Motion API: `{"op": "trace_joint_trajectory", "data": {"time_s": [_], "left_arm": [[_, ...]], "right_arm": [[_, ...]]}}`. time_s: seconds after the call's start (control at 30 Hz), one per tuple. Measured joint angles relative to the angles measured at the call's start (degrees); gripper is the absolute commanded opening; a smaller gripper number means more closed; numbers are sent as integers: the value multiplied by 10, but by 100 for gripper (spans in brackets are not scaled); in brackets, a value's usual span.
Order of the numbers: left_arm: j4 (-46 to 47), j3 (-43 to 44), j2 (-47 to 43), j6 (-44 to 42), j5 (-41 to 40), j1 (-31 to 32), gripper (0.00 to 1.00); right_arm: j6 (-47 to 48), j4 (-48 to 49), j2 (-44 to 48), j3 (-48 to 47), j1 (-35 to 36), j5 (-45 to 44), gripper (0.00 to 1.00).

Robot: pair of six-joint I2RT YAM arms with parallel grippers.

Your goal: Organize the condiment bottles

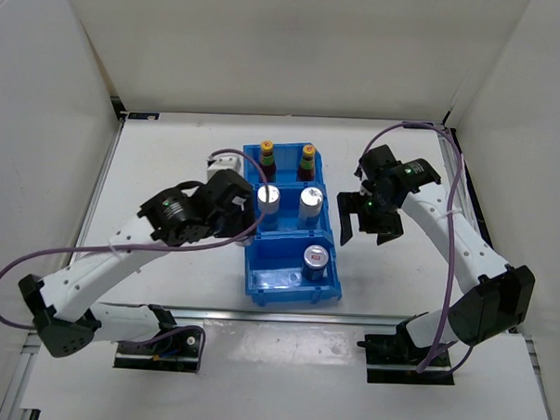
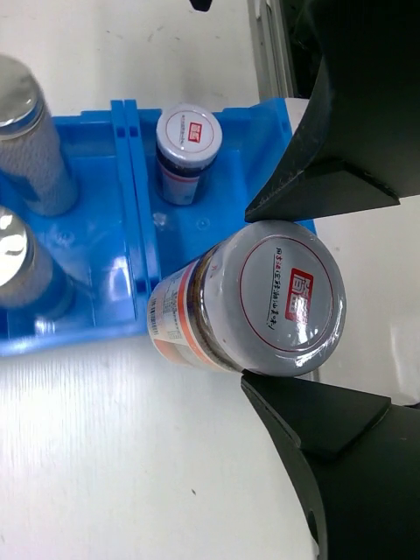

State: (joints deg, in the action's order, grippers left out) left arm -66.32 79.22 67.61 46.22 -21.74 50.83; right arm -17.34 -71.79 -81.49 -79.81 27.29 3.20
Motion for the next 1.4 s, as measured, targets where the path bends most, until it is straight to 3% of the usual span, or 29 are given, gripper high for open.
{"op": "trace_joint_trajectory", "data": {"time_s": [0.3,0.57,0.7,0.87,0.93,0.97,1.17,1.4], "left_arm": [[89,-29,92,-27,14,63,11],[208,-178,101,-21,23,80,12],[269,-222,107,-13,32,80,30],[308,-233,137,-14,46,80,70],[317,-233,141,-20,47,80,79],[317,-233,141,-23,47,80,100],[303,-203,110,-58,42,81,100],[263,-92,-10,-170,-10,81,100]], "right_arm": [[-1,0,0,0,0,-5,100],[-1,-2,1,0,0,-10,100],[-2,-2,11,0,0,-9,100],[-2,-2,31,0,0,-9,100],[-2,-2,33,0,0,-9,100],[-2,-2,33,0,0,-9,100],[-2,-1,33,0,0,-9,100],[-5,0,33,0,0,-15,100]]}}
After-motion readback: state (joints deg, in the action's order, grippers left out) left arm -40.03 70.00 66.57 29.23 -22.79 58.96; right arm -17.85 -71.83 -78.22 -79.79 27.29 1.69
